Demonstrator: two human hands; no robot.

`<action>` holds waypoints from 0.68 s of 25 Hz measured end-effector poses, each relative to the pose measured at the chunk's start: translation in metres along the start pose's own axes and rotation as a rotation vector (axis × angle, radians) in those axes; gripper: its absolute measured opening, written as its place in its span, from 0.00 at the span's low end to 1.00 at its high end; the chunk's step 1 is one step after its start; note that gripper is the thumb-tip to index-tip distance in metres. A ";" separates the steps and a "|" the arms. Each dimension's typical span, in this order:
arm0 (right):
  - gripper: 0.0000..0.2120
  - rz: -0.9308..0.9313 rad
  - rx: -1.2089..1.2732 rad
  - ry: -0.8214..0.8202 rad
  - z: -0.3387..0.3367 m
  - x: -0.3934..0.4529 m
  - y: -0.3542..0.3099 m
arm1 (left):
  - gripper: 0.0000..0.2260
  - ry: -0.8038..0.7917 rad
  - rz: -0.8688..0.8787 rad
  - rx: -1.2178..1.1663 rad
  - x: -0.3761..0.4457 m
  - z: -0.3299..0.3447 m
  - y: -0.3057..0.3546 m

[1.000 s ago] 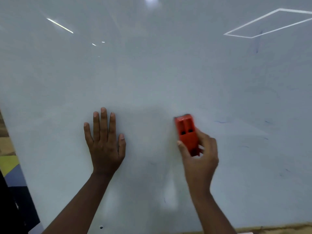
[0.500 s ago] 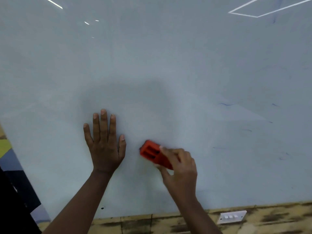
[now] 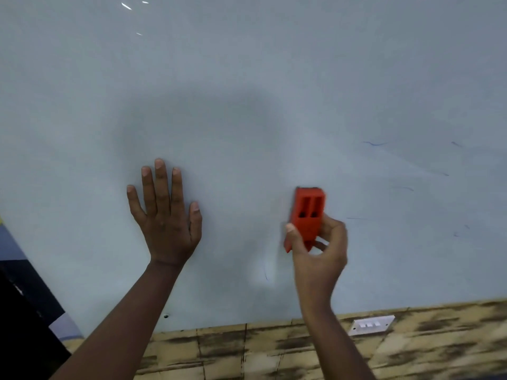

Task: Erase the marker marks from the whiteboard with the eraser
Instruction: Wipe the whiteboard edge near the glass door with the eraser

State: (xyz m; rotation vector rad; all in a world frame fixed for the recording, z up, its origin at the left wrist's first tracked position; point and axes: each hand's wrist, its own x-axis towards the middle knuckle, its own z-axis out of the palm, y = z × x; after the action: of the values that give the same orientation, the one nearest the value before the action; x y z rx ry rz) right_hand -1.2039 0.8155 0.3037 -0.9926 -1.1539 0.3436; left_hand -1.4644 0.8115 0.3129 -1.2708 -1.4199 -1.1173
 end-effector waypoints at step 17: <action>0.24 0.150 0.138 0.049 -0.006 0.010 -0.007 | 0.35 -0.091 -0.033 -0.056 -0.077 0.013 0.016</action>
State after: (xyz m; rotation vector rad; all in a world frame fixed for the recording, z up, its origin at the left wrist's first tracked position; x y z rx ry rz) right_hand -1.1962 0.8152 0.3152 -0.9630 -0.9998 0.5092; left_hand -1.4437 0.8116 0.2361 -1.3572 -1.4911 -1.1409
